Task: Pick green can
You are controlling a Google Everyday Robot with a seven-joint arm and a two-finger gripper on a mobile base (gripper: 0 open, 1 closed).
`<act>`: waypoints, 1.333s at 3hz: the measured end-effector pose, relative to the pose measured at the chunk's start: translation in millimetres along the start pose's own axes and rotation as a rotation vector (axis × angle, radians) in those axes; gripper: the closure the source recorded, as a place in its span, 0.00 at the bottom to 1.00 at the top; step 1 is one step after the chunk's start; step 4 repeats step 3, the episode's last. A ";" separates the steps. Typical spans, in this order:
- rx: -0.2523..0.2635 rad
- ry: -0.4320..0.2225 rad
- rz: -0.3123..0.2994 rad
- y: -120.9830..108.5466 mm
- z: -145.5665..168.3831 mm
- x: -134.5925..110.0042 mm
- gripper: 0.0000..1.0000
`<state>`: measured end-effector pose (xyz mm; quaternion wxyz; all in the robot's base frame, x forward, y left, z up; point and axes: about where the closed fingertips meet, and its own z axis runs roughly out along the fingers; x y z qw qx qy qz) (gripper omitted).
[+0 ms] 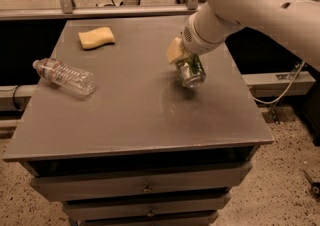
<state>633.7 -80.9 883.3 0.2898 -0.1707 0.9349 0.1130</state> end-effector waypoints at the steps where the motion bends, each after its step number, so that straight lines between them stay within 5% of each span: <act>1: -0.109 -0.178 -0.091 3.0 -27.5 -29.6 1.00; 3: -0.301 -0.393 -0.183 9.1 -78.8 -47.6 1.00; 4: -0.301 -0.393 -0.183 9.1 -78.8 -47.6 1.00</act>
Offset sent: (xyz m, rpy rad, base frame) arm -0.0075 -0.0187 0.1005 0.2645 -0.4363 0.3840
